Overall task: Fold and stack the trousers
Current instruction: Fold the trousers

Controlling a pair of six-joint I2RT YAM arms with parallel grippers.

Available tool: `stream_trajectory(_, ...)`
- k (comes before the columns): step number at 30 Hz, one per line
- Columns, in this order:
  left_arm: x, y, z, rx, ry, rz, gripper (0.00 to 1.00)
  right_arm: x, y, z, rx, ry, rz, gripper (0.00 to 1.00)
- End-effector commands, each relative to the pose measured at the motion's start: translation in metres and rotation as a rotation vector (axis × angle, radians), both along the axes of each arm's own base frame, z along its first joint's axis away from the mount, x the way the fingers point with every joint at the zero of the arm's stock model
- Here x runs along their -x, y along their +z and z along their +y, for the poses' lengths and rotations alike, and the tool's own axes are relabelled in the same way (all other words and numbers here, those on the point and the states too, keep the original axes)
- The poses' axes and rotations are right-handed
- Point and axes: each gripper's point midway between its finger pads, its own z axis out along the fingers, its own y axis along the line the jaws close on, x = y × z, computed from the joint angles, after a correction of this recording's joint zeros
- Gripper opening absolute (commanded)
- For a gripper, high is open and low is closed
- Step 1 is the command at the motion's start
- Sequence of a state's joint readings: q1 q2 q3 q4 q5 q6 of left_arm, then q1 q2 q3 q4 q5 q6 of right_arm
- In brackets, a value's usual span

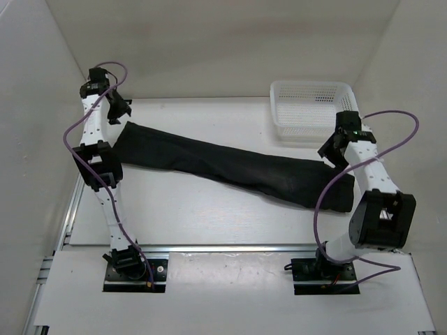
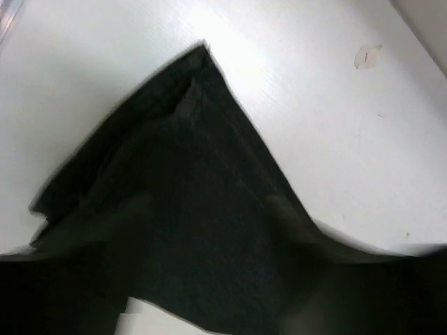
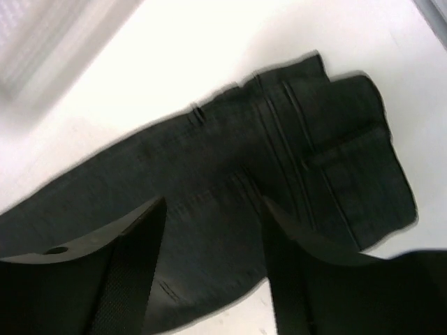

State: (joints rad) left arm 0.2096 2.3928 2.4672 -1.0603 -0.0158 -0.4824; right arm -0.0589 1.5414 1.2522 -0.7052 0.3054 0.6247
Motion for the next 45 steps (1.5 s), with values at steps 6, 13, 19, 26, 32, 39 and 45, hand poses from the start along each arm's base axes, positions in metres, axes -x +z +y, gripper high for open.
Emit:
stream_trajectory(6, 0.122, -0.033, 0.005, -0.040, 0.105, 0.250, 0.14, 0.070, 0.002, 0.019, -0.064, 0.055, 0.012, 0.41)
stream_trajectory(13, 0.135, -0.078, -0.003, 0.026, 0.160, 0.355, 0.89, 0.080, -0.007, 0.028, -0.094, 0.132, 0.057, 0.41)
stream_trajectory(19, 0.116, -0.101, 0.009, 0.069, 0.175, 0.346, 0.77, 0.075, 0.005, 0.031, -0.111, 0.143, 0.036, 0.44)
stream_trajectory(26, 0.107, -0.110, 0.027, 0.074, 0.195, 0.353, 0.77, 0.073, 0.012, 0.028, -0.093, 0.135, 0.026, 0.44)
stream_trajectory(32, 0.107, -0.139, 0.037, 0.091, 0.194, 0.400, 0.89, 0.077, 0.005, 0.024, -0.078, 0.123, 0.057, 0.44)
stream_trajectory(39, 0.108, -0.146, 0.033, 0.114, 0.185, 0.413, 0.64, 0.082, 0.003, 0.023, -0.070, 0.118, 0.067, 0.44)
stream_trajectory(45, 0.102, -0.126, 0.042, 0.070, 0.202, 0.382, 0.10, 0.088, 0.007, 0.025, -0.075, 0.132, 0.056, 0.44)
